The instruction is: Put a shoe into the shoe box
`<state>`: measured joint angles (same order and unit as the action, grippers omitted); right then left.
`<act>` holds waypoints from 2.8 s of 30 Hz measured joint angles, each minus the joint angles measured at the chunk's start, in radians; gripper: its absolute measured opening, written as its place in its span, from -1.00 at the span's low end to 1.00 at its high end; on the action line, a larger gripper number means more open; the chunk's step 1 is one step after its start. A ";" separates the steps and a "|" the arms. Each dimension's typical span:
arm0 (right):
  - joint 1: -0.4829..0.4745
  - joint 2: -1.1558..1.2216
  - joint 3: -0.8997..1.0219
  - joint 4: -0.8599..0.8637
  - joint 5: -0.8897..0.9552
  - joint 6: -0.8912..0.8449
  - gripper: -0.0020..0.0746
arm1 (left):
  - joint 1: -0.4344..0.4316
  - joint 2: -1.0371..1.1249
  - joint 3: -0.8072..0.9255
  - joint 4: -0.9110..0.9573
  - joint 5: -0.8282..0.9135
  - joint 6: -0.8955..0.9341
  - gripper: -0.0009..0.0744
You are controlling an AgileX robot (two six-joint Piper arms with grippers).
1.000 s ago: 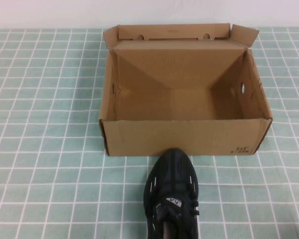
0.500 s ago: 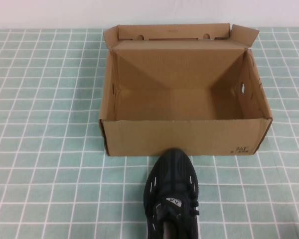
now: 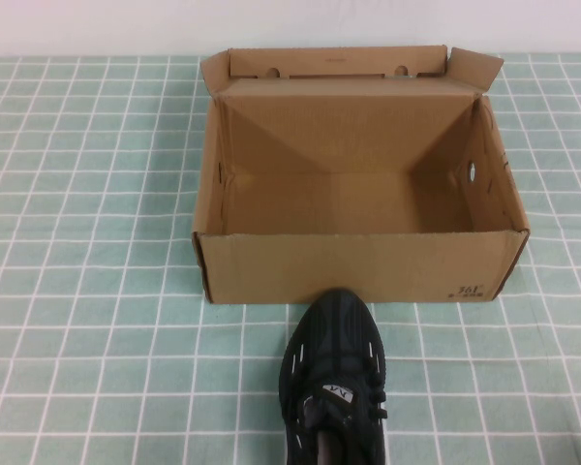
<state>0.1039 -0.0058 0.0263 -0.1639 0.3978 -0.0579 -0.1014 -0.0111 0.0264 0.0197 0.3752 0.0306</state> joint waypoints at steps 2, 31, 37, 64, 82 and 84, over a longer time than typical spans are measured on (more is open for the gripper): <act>0.000 0.000 0.000 0.000 0.000 0.000 -0.97 | 0.000 0.000 0.000 0.000 0.000 0.000 -0.98; 0.000 0.000 0.000 -0.030 -0.672 0.000 -0.97 | 0.000 0.000 0.000 -0.157 -0.504 -0.006 -0.98; 0.000 0.000 0.000 -0.019 -0.853 0.023 -0.97 | 0.000 0.000 0.000 -0.165 -0.641 -0.031 -0.98; 0.000 0.384 -0.770 0.254 -0.414 0.250 -0.97 | 0.000 0.241 -0.571 0.103 -0.506 -0.437 -0.98; 0.002 0.665 -0.836 0.284 0.165 0.140 -0.97 | 0.000 0.433 -0.697 0.103 0.166 -0.429 -0.98; 0.002 0.696 -0.840 0.308 0.249 0.038 -0.97 | 0.000 0.433 -0.697 0.103 0.175 -0.429 -0.98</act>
<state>0.1064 0.6901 -0.8139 0.1445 0.6465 -0.0203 -0.1014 0.4216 -0.6710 0.1227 0.5502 -0.3983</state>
